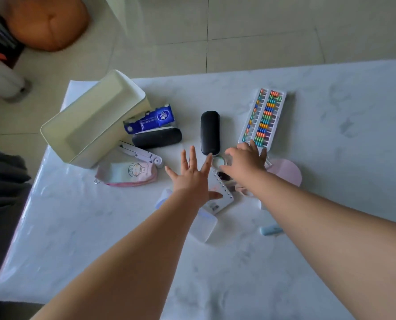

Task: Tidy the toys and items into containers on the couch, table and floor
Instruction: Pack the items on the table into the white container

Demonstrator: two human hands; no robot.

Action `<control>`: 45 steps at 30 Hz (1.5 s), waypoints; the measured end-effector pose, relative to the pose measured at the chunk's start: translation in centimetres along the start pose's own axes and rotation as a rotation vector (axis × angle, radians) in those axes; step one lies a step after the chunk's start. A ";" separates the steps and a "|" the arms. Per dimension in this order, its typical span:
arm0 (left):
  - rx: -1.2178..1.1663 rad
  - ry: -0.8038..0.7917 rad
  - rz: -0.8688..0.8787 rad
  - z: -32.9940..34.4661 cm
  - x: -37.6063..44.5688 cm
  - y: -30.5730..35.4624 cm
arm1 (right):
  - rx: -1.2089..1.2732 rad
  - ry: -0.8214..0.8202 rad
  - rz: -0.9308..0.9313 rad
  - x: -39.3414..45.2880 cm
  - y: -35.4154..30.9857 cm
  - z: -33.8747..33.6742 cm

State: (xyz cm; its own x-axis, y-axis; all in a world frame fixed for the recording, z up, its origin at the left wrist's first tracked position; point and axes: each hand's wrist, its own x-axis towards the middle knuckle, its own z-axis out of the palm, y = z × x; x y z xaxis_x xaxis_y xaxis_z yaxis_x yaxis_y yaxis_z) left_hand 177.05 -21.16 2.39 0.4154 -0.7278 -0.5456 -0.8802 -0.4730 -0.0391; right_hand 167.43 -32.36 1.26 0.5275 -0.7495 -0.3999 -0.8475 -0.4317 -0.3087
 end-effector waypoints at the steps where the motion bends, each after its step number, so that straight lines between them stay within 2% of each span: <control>1: 0.002 0.001 0.022 -0.9 1.3 0.2 | 0.005 0.011 0.017 1.4 0.3 -0.6; 5: 0.045 0.060 0.073 -3.8 6.2 1.4 | 0.045 0.085 0.055 5.7 1.4 -3.0; 9: 0.007 0.054 0.140 -5.9 11.9 4.6 | 0.097 0.193 0.205 9.5 4.3 -4.2; 13: -0.239 0.059 0.164 -6.3 15.4 7.9 | 0.156 0.243 0.406 11.7 7.4 -3.9; 17: -0.526 0.113 0.050 -6.3 17.5 9.8 | 0.288 0.229 0.560 12.8 8.6 -2.8; 21: -0.655 0.077 -0.062 -5.6 18.5 10.7 | 0.413 0.246 0.668 13.5 8.8 -1.7; 26: -0.791 -0.025 -0.044 -5.0 19.2 9.9 | 0.643 0.200 0.801 13.8 7.6 -1.7; 30: -0.877 -0.049 -0.025 -5.8 18.3 6.7 | 0.710 0.303 0.762 13.1 3.3 -3.3; 36: -1.242 0.049 -0.196 -10.7 14.9 -2.7 | 0.737 0.426 0.587 11.8 -8.6 -4.9; 39: -1.229 0.139 -0.226 -12.9 14.1 -9.8 | 0.808 0.444 0.511 11.5 -15.8 -4.8; 45: -1.106 0.207 -0.308 -14.5 13.0 -22.9 | 0.785 0.330 0.325 11.4 -27.8 -2.8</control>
State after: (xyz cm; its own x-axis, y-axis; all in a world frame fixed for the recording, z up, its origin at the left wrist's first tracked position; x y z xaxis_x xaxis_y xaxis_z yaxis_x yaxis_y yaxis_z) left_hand 205.94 -26.97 8.38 0.6960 -0.5257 -0.4891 -0.0982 -0.7444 0.6605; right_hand 196.81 -30.30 7.73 0.1240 -0.9324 -0.3396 -0.6044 0.2005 -0.7710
